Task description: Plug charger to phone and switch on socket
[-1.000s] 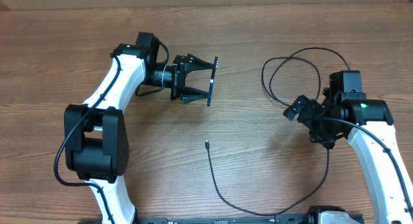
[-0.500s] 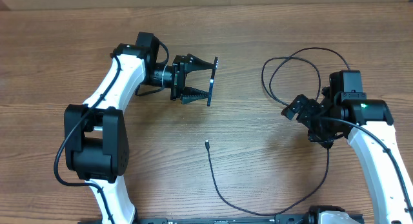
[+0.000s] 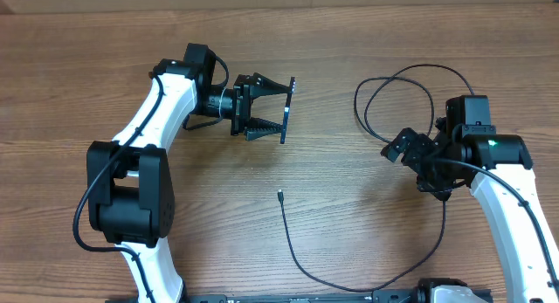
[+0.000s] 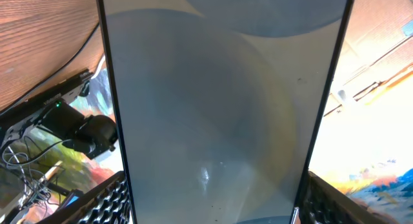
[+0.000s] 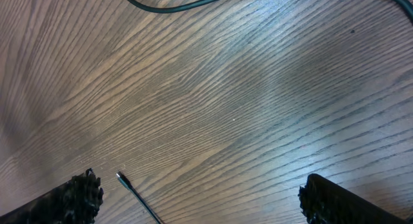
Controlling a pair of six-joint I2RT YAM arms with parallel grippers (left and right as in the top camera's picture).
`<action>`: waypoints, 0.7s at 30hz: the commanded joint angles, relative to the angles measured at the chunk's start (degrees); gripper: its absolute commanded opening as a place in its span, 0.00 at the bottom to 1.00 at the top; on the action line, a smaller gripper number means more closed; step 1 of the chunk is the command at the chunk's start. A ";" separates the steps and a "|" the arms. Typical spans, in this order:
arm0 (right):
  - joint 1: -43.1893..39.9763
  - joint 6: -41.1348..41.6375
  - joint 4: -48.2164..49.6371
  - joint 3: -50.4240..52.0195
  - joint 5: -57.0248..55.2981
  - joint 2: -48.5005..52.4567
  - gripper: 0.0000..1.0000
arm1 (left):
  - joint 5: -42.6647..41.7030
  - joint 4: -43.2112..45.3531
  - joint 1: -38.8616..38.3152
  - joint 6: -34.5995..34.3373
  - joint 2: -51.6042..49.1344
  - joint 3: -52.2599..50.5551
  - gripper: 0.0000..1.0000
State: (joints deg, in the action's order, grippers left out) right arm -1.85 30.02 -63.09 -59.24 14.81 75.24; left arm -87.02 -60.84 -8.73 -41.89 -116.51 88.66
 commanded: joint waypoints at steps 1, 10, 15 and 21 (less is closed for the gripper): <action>-0.11 0.17 0.17 -0.98 0.31 -0.20 1.00 | -3.52 -0.17 0.20 -0.55 -0.04 1.51 0.69; -0.11 0.17 0.20 -0.98 0.31 -0.20 1.00 | -3.52 -0.42 0.20 -0.55 -0.04 1.51 0.70; -0.09 -0.11 0.13 -0.98 0.31 -0.20 1.00 | -3.54 -0.42 0.20 -0.57 -0.04 1.51 0.70; -0.09 -0.52 0.11 -0.98 0.31 -0.20 1.00 | -3.52 -0.44 0.20 -0.57 -0.04 1.51 0.70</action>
State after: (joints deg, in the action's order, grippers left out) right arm -1.85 29.93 -63.07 -59.24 14.81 75.24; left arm -87.02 -61.12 -8.73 -41.91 -116.51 88.66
